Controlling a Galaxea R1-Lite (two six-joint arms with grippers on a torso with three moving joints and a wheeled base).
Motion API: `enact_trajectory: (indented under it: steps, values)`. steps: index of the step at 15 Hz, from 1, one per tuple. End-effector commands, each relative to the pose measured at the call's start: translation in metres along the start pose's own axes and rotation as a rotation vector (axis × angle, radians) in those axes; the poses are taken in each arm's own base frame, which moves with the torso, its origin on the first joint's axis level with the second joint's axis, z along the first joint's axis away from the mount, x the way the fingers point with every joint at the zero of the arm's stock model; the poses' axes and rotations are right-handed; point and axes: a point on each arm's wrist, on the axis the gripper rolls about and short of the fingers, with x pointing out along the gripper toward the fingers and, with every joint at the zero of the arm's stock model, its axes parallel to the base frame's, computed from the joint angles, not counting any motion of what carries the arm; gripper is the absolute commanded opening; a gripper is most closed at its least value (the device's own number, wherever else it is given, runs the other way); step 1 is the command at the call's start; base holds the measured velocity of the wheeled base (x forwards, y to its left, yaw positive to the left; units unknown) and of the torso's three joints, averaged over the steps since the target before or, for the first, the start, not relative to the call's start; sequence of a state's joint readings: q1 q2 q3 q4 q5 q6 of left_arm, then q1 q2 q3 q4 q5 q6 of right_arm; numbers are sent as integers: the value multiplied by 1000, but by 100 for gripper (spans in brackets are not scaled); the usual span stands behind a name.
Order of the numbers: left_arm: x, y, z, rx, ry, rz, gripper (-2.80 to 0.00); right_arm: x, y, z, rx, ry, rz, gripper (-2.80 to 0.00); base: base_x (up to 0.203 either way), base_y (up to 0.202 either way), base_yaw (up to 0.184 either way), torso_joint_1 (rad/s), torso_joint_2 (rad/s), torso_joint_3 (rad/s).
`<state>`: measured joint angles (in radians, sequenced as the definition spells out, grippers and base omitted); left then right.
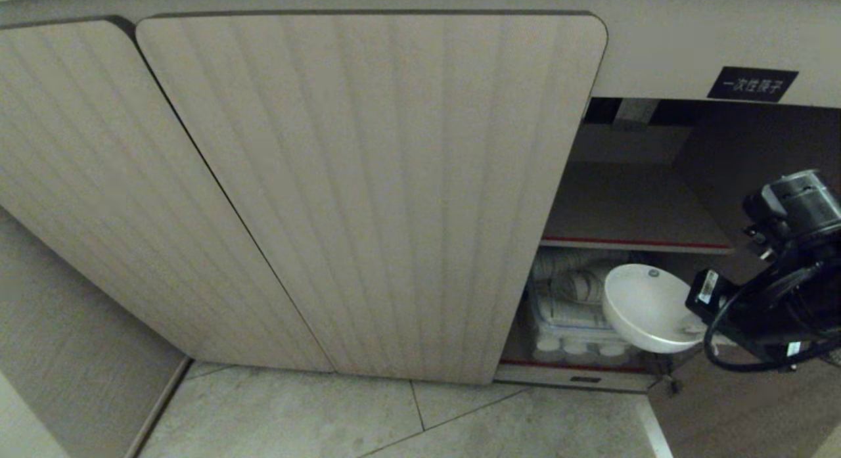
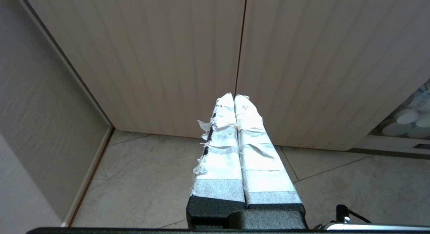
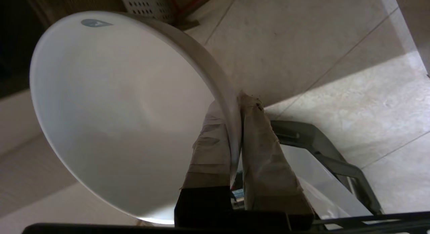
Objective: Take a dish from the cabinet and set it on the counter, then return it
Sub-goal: Put it back into the cabinet
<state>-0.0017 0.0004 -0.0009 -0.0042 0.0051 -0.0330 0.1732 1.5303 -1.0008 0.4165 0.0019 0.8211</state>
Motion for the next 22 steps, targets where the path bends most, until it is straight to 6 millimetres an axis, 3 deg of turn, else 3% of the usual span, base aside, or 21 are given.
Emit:
enact_trajectory:
  steps: [1,3,8,13,22]
  values:
    - [0,0,0,-1,0,1,-280,6,2,2,17,7,-13,-280,0,0,0,0,0,0]
    - [0,0,0,-1,-1,1,-280,18,5,7,42,-33,-83,-280,0,0,0,0,0,0]
    - [0,0,0,-1,-2,1,-280,19,21,28,131,-89,-50,-280,0,0,0,0,0,0]
    - [0,0,0,-1,-1,0,-280,24,29,37,214,-102,-43,-280,0,0,0,0,0,0]
    - [0,0,0,-1,-1,0,-280,26,30,62,267,-159,-34,-280,0,0,0,0,0,0]
